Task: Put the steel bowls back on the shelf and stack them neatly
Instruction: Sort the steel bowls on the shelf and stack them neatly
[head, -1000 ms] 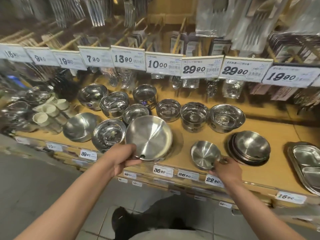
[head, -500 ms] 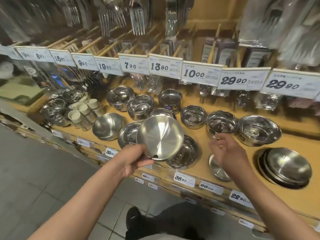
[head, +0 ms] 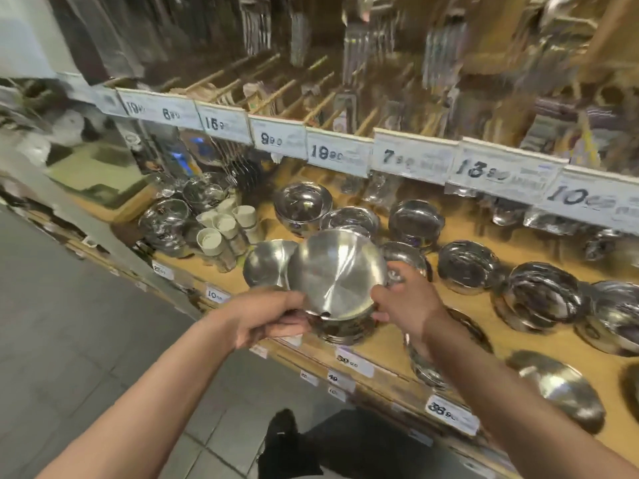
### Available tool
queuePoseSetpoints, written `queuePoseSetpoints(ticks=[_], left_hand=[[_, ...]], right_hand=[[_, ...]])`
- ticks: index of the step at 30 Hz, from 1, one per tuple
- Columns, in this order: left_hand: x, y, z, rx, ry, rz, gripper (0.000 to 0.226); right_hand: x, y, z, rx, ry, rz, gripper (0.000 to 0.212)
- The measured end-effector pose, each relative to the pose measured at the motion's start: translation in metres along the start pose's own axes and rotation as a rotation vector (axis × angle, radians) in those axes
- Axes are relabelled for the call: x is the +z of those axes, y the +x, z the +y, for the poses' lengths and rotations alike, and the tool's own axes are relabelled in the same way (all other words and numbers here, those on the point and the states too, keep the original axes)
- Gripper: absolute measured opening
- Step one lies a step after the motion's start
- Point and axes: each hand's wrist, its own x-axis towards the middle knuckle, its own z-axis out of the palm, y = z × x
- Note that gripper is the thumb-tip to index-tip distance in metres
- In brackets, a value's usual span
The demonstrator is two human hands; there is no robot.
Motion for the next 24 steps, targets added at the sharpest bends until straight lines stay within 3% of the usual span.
queuePoseSetpoints(ticks=[4,7,10,13,18,21,24], left_hand=[[-0.080,0.030,0.027,0.185,0.125,0.120,0.022],[-0.121,0.055,0.043,0.276,0.161,0.181,0.012],[-0.146,0.078,0.051,0.268,0.161,0.168,0.007],[-0.157,0.098,0.054,0.240,0.189,0.172,0.009],[-0.161,0.119,0.045,0.196,0.244,0.155,0.002],[-0.162,0.127,0.042,0.156,0.234,0.151,0.007],[-0.162,0.137,0.038,0.162,0.272,0.154,0.008]], right_hand=[[0.057,0.039,-0.022,0.050,-0.045,0.064,0.060],[0.098,0.058,-0.034,0.048,-0.081,0.082,0.063],[0.123,0.071,-0.046,-0.010,-0.318,0.139,0.052],[0.141,0.086,-0.051,-0.032,-0.516,0.189,0.028],[0.155,0.106,-0.043,0.009,-0.645,0.197,0.042],[0.156,0.114,-0.036,0.039,-0.721,0.193,0.017],[0.159,0.121,-0.035,0.030,-0.760,0.210,0.010]])
